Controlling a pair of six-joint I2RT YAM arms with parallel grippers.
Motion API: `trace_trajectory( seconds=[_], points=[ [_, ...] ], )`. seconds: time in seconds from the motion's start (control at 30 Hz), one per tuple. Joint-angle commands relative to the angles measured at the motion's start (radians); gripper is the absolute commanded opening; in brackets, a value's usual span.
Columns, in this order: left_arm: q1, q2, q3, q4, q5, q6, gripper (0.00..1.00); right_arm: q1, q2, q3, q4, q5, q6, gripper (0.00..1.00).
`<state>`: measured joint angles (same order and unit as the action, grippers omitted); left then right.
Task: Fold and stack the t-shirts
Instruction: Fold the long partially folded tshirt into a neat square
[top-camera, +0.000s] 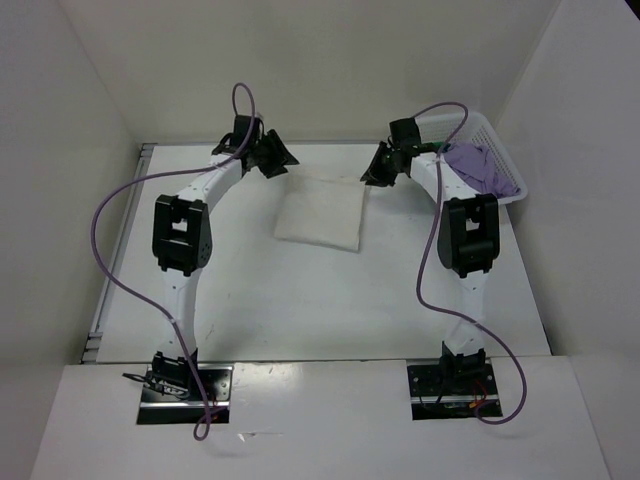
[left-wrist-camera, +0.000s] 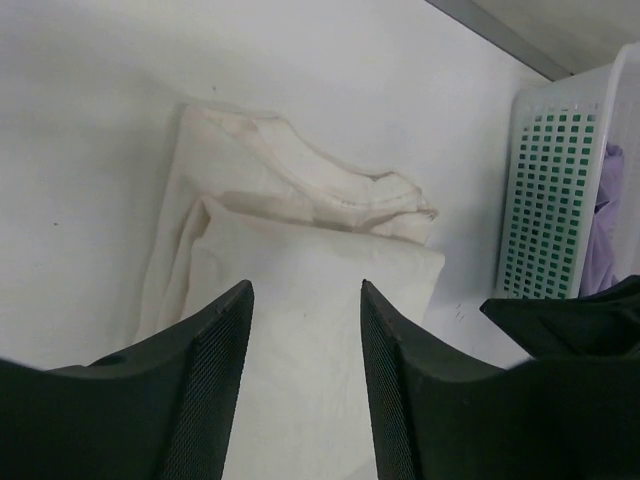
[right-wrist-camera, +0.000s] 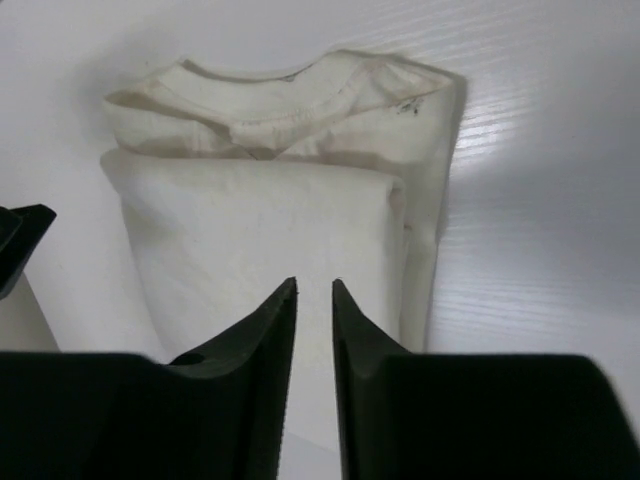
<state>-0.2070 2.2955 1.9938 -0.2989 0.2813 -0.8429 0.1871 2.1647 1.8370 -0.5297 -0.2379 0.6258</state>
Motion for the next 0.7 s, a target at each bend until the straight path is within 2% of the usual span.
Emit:
trace_trajectory(
  seconds=[0.0,0.1,0.17,0.2,0.3,0.43,0.67],
  points=[
    [0.015,-0.053,0.033,0.038,-0.019,0.020,0.55,-0.008,-0.037,0.073,-0.015,0.029,0.000,0.33],
    [0.015,-0.138,-0.044,0.078,-0.013,0.031,0.52,-0.008,-0.101,0.015,-0.004,0.011,0.000,0.37],
    [-0.012,-0.175,-0.179,0.133,-0.002,0.031,0.49,0.032,-0.150,-0.089,0.037,-0.015,0.000,0.23],
    [-0.028,-0.201,-0.220,0.142,0.007,0.045,0.49,0.052,-0.160,-0.123,0.048,-0.015,-0.009,0.12],
    [-0.075,-0.220,-0.397,0.207,0.027,0.054,0.48,0.118,-0.160,-0.218,0.082,-0.015,-0.009,0.02],
    [-0.086,-0.211,-0.533,0.227,0.053,0.064,0.47,0.137,-0.129,-0.268,0.135,-0.055,0.002,0.01],
    [-0.095,-0.342,-0.846,0.287,0.024,0.032,0.47,0.147,-0.005,-0.233,0.125,-0.035,-0.041,0.01]
  ],
)
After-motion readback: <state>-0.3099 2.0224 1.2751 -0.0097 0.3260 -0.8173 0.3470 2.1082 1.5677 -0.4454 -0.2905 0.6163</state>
